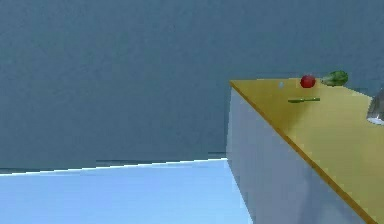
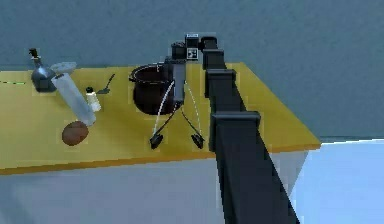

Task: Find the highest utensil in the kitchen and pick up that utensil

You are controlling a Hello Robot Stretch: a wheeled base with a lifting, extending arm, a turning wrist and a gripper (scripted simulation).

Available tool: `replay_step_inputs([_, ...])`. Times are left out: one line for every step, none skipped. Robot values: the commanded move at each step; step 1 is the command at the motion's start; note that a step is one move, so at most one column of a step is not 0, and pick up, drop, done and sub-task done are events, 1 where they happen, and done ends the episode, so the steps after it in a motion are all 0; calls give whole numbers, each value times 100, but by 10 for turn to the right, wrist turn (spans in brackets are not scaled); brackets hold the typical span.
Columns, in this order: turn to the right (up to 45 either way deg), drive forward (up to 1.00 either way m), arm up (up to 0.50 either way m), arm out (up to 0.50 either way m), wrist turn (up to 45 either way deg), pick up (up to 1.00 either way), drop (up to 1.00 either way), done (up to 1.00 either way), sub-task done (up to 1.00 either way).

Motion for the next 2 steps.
replay_step_inputs([0, 0, 0, 0, 450, 0, 0, 0, 0])
replay_step_inputs([0, 0, 0, 0, 450, 0, 0, 0, 0])
